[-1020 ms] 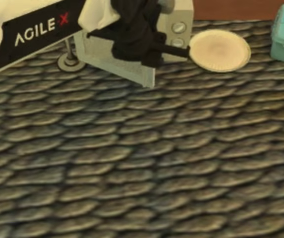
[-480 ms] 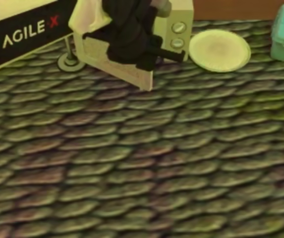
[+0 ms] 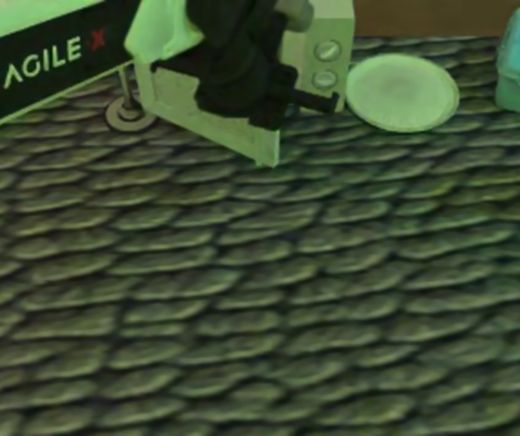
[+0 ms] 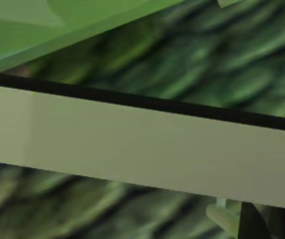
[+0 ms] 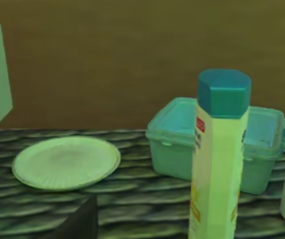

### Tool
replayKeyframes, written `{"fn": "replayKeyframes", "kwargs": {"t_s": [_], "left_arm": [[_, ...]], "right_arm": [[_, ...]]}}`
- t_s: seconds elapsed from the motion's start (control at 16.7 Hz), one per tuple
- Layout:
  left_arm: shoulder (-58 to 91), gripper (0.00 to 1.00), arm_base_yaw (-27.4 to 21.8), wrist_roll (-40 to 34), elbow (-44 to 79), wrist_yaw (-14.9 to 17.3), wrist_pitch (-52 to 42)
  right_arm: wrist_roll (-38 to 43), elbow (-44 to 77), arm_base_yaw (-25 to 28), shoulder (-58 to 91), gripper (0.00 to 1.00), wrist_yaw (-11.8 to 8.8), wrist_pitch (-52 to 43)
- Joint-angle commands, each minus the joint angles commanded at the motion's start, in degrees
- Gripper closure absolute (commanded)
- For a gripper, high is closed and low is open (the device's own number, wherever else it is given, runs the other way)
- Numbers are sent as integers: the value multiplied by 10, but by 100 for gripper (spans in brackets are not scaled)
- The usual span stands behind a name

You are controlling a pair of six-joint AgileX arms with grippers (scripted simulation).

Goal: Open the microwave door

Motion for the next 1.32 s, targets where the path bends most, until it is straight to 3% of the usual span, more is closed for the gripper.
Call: {"fn": "replayKeyframes", "kwargs": {"t_s": [0.66,1.32], "left_arm": [[0,100,0,0,0,0,0],[-50,100,20,76,-72,44,26]], "right_arm": [[0,0,0,0,0,0,0],[0,0,0,0,0,0,0]]}}
